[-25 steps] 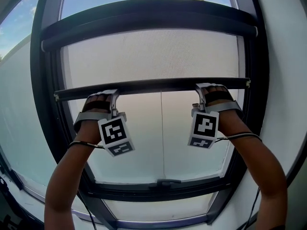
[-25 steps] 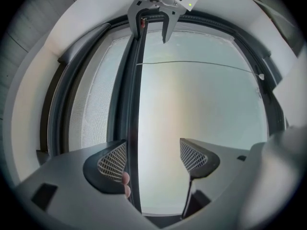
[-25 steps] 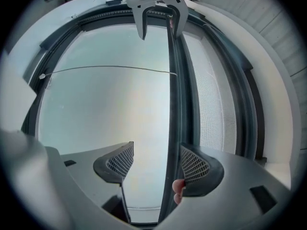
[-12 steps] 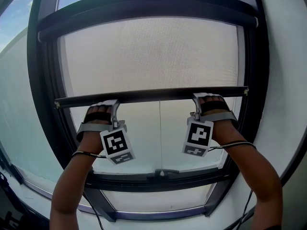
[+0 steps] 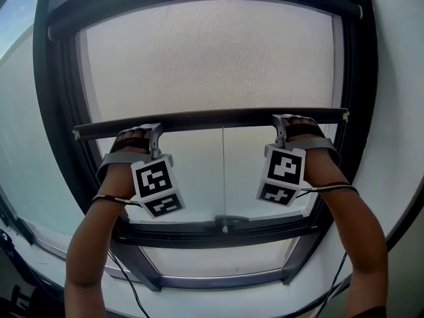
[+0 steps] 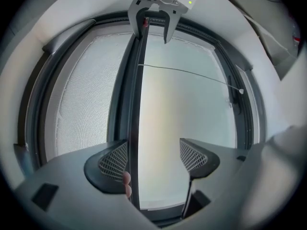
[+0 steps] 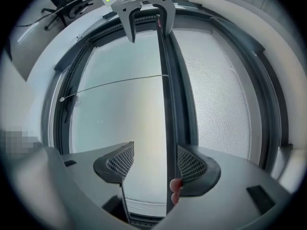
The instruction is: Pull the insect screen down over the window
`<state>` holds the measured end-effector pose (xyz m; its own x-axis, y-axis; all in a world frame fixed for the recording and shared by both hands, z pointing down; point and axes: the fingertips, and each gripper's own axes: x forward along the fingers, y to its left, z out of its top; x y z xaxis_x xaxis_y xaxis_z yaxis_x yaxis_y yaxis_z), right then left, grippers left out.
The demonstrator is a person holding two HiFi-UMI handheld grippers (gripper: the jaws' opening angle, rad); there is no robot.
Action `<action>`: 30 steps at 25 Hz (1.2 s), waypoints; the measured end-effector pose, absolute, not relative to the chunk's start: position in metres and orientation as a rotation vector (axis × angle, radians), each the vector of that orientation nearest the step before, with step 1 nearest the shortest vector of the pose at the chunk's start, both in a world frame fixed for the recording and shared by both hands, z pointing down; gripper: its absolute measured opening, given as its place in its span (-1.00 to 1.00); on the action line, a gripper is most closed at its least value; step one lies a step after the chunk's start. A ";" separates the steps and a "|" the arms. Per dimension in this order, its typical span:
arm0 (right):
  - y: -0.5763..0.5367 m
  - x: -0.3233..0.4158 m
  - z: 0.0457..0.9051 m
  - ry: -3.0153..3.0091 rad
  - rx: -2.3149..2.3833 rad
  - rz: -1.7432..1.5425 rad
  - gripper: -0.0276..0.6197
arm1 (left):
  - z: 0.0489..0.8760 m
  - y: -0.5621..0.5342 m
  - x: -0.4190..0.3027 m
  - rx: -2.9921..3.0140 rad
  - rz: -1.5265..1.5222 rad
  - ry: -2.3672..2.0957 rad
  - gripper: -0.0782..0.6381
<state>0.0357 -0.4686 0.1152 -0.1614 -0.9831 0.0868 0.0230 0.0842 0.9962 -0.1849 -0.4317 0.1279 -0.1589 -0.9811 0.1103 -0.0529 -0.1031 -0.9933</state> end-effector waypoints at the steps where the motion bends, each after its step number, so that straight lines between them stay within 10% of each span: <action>1: -0.467 0.036 0.116 -1.353 1.046 -1.267 -0.04 | 0.128 -0.430 -0.185 -1.253 -1.391 1.303 0.17; 30: -0.471 0.044 0.283 -1.406 0.846 -1.102 -0.05 | 0.291 -0.435 -0.176 -1.432 -1.463 1.215 0.13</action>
<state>0.0435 -0.4707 0.2834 -0.1392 -0.9370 0.3203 0.0876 0.3106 0.9465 -0.1762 -0.4346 0.2907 -0.1002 -0.9533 0.2848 -0.1054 -0.2745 -0.9558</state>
